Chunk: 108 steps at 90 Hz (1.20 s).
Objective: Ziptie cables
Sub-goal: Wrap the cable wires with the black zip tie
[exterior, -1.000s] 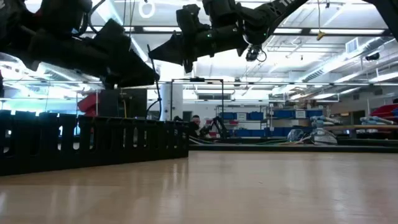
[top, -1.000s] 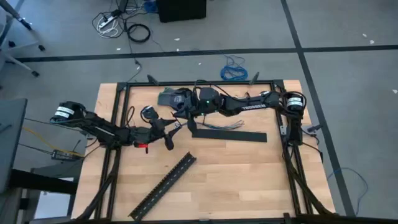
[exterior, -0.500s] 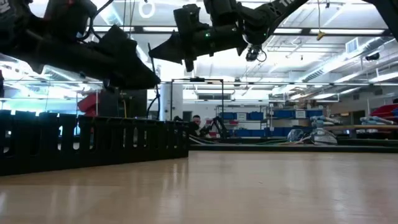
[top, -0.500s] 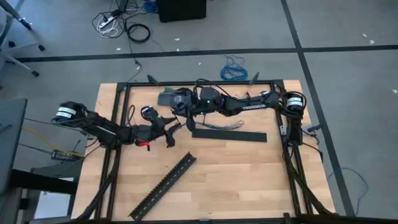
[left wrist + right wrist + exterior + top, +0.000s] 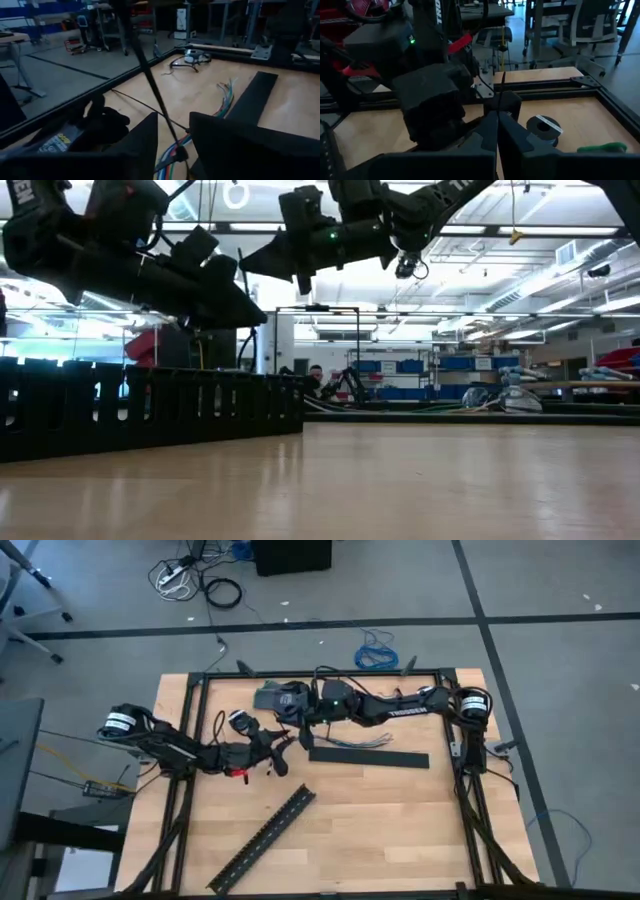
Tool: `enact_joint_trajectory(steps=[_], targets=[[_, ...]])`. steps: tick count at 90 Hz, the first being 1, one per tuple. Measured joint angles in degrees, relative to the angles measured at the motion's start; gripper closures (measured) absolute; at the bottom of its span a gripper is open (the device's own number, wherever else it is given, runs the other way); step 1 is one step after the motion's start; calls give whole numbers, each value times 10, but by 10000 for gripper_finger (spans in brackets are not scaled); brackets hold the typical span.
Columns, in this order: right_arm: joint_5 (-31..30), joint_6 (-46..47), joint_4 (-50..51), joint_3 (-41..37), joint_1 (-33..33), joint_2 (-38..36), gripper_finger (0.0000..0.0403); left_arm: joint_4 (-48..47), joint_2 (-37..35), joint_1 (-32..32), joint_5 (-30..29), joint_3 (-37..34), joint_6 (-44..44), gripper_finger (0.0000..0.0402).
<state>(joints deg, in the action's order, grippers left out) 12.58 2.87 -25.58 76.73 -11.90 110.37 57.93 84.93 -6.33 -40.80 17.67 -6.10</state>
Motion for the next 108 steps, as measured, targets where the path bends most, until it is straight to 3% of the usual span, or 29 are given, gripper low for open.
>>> enact_joint_trajectory(steps=[35,108], targets=[[0,0,-5,0,-2,0,402,-24,0,0,0,0,-1,379],[-10,-15,-12,0,-22,-19,403,-102,25,0,2,1,-55,382]])
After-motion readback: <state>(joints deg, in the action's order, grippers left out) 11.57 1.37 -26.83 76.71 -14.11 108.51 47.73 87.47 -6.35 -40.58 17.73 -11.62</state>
